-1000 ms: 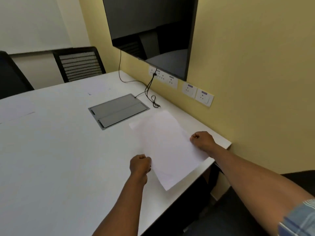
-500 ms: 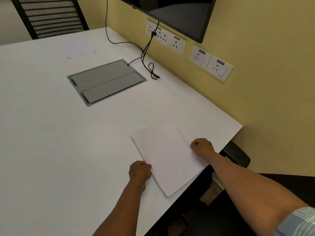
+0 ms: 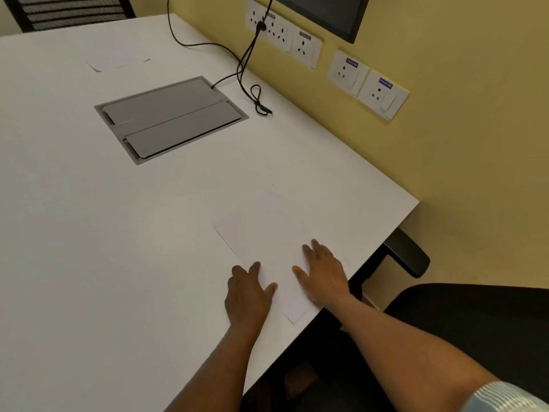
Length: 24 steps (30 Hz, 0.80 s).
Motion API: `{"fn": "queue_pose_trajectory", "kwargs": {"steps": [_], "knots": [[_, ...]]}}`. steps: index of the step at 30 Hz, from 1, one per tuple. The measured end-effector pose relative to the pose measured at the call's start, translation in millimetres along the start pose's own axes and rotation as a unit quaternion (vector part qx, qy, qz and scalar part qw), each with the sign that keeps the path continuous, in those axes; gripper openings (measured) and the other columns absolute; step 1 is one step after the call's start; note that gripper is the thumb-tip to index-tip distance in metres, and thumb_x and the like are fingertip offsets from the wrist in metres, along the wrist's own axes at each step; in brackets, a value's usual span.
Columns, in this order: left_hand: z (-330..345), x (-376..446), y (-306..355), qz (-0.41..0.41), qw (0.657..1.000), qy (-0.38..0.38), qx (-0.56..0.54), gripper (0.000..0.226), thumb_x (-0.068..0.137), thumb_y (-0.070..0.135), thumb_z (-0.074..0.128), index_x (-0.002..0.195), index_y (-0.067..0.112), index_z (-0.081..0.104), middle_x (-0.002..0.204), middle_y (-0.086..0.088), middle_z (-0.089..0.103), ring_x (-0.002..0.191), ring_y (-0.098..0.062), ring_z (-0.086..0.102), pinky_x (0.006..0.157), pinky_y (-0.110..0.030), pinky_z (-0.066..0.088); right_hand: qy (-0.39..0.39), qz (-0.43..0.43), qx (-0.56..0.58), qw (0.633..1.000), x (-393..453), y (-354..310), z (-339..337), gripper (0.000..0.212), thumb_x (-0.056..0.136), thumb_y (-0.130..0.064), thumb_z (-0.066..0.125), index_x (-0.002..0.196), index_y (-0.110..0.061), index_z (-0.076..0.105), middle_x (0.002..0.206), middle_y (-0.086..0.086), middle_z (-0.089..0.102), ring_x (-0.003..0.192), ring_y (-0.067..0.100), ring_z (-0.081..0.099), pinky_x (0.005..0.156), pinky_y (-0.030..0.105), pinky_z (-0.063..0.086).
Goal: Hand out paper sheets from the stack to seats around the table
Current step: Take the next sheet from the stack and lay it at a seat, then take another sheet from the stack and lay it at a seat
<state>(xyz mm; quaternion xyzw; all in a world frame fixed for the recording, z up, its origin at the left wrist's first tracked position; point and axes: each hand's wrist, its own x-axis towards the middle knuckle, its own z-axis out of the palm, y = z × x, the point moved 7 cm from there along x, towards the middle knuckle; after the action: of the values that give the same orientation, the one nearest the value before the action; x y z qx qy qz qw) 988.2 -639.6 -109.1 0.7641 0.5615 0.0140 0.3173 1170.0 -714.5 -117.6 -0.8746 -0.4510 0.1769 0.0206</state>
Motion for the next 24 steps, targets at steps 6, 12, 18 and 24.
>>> {"fn": "queue_pose_trajectory", "kwargs": {"steps": [6,12,18,24], "knots": [[-3,15,4,-0.009,1.0,0.002,0.0,0.067,0.087,0.055,0.058,0.146,0.032,0.035,0.125,-0.006,0.043,0.115,-0.024,0.051,0.082,-0.035,0.048,-0.004,0.003,0.008,1.0,19,-2,-5,0.071,0.093,-0.059,0.032,0.152,-0.024,0.012,0.163,0.001,0.005,0.149,0.022,0.007,0.118,0.042,0.015],[-9,8,1,-0.001,1.0,-0.016,-0.02,0.079,0.085,0.058,0.059,0.151,0.035,0.023,0.128,-0.006,0.043,0.119,-0.024,0.05,0.084,-0.036,0.048,-0.012,-0.004,-0.008,1.0,11,-8,-19,0.075,0.092,-0.063,0.03,0.153,-0.026,0.005,0.163,0.002,-0.001,0.149,0.022,0.002,0.119,0.042,0.011],[-50,-30,14,0.052,0.996,0.057,0.049,0.068,0.089,0.064,0.044,0.145,0.027,0.038,0.135,-0.005,0.047,0.124,-0.024,0.045,0.09,-0.038,0.048,0.012,-0.046,-0.033,0.998,-17,-28,-70,0.077,0.092,-0.066,0.027,0.153,-0.023,0.008,0.163,0.004,0.002,0.149,0.023,0.004,0.119,0.042,0.012],[-142,-93,29,0.068,0.977,0.183,0.083,0.071,0.095,0.065,0.02,0.151,0.022,0.029,0.16,-0.006,0.027,0.148,-0.025,0.022,0.117,-0.043,0.023,0.07,-0.128,-0.024,0.989,-72,-81,-141,0.079,0.091,-0.067,0.028,0.153,-0.022,0.008,0.163,0.006,0.004,0.149,0.024,0.004,0.119,0.042,0.011]]}}
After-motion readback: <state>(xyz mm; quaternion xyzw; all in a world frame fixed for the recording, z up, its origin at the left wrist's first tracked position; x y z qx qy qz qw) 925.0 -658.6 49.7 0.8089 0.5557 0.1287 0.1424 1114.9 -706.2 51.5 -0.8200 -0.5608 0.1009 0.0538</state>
